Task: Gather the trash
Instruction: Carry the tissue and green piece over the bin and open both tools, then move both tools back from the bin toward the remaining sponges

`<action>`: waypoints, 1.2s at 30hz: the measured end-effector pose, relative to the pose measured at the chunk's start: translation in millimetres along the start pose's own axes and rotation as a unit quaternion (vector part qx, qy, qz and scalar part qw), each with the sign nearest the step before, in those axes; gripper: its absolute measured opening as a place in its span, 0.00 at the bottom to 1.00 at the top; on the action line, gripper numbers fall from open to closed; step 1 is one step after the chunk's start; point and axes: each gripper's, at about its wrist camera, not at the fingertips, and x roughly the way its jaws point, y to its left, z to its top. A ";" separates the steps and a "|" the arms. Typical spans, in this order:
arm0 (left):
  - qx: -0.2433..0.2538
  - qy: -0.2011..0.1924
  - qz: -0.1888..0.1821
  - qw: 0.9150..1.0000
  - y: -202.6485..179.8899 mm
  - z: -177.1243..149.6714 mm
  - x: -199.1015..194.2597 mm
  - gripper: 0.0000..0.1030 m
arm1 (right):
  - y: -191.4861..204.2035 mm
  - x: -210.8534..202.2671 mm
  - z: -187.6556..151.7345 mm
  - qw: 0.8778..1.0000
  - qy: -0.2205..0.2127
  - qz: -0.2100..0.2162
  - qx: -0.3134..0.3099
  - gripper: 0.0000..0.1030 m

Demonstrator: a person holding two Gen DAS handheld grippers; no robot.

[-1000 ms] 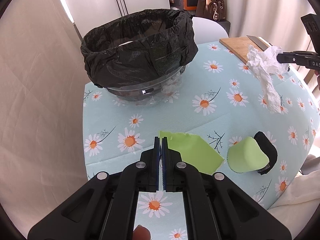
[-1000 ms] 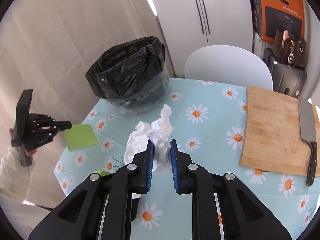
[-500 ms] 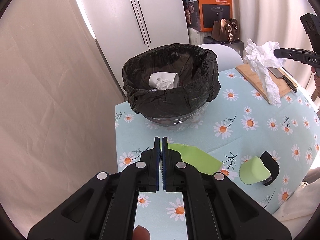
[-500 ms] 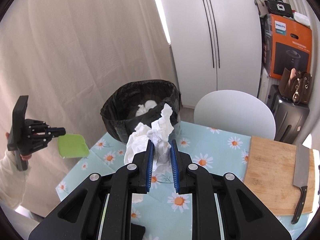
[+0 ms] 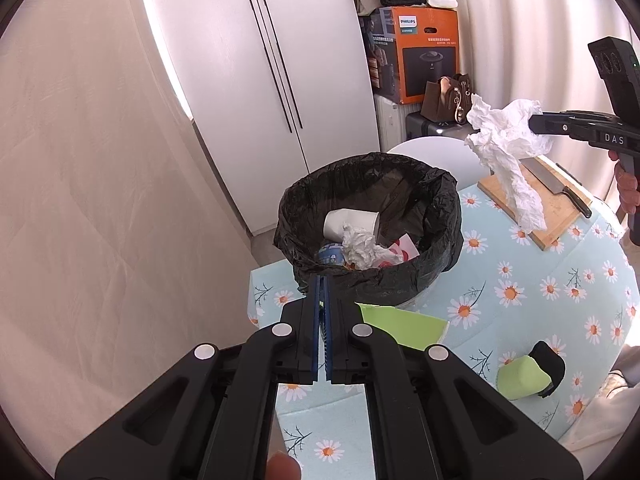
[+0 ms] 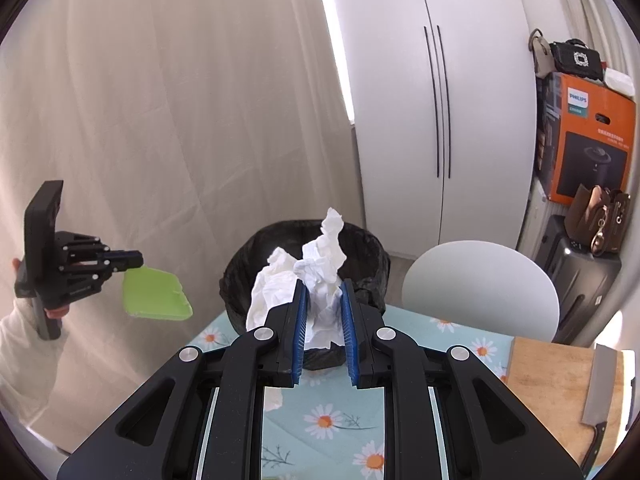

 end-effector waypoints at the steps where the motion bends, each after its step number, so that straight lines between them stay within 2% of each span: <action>1: 0.003 -0.007 -0.001 1.000 3.3 4.6 -0.7 0.02 | 2.5 2.4 2.7 1.000 -0.004 -0.001 0.001 0.15; 8: 0.031 -0.057 -0.026 0.998 21.8 41.4 3.4 0.02 | 16.3 29.6 19.3 1.000 0.000 -0.022 0.000 0.15; 14: 0.074 -0.085 -0.052 0.992 19.5 69.7 23.3 0.02 | 20.9 52.1 31.8 0.999 -0.005 -0.038 0.003 0.15; 22: 0.107 -0.087 -0.097 0.986 13.5 85.9 73.7 0.02 | 9.6 86.6 41.9 0.998 -0.004 -0.054 0.017 0.15; 23: 0.105 -0.085 -0.107 0.985 13.6 86.0 81.5 0.02 | 8.2 92.0 42.9 0.998 -0.001 -0.056 0.017 0.18; 24: 0.103 -0.082 -0.116 0.985 13.7 86.0 89.4 0.08 | 8.4 96.1 43.1 0.998 0.000 -0.060 0.015 0.18; 25: 0.101 -0.080 -0.118 0.985 13.4 85.2 97.3 0.19 | 8.8 99.7 43.5 0.998 -0.001 -0.069 0.011 0.21; 26: 0.098 -0.074 -0.116 0.986 13.4 83.9 105.2 0.59 | 9.0 103.2 43.8 0.997 0.001 -0.079 0.008 0.30; 27: 0.091 -0.065 -0.118 0.987 14.4 81.6 112.8 0.89 | 9.3 105.6 44.0 0.996 0.001 -0.086 0.005 0.36; 28: 0.082 -0.058 -0.119 0.988 16.3 78.9 119.5 0.92 | 8.7 107.0 43.7 0.996 0.003 -0.091 0.004 0.49; 29: 0.071 -0.054 -0.124 0.988 18.4 75.6 124.2 0.91 | 7.7 108.2 43.1 0.995 0.005 -0.097 0.005 0.57; 30: 0.062 -0.050 -0.130 0.988 20.2 72.1 127.7 0.91 | 6.6 108.4 42.1 0.994 0.005 -0.105 0.005 0.61; 32: 0.052 -0.042 -0.123 0.990 21.9 64.4 131.8 0.94 | 2.6 107.3 39.4 0.992 0.005 -0.123 0.008 0.80; 33: 0.050 -0.040 -0.112 0.992 22.3 60.8 133.5 0.94 | 0.3 106.8 37.9 0.991 0.006 -0.133 0.011 0.84; 36: 0.045 -0.022 -0.082 0.995 22.3 51.8 137.5 0.94 | -6.4 103.2 33.0 0.986 0.008 -0.165 0.016 0.84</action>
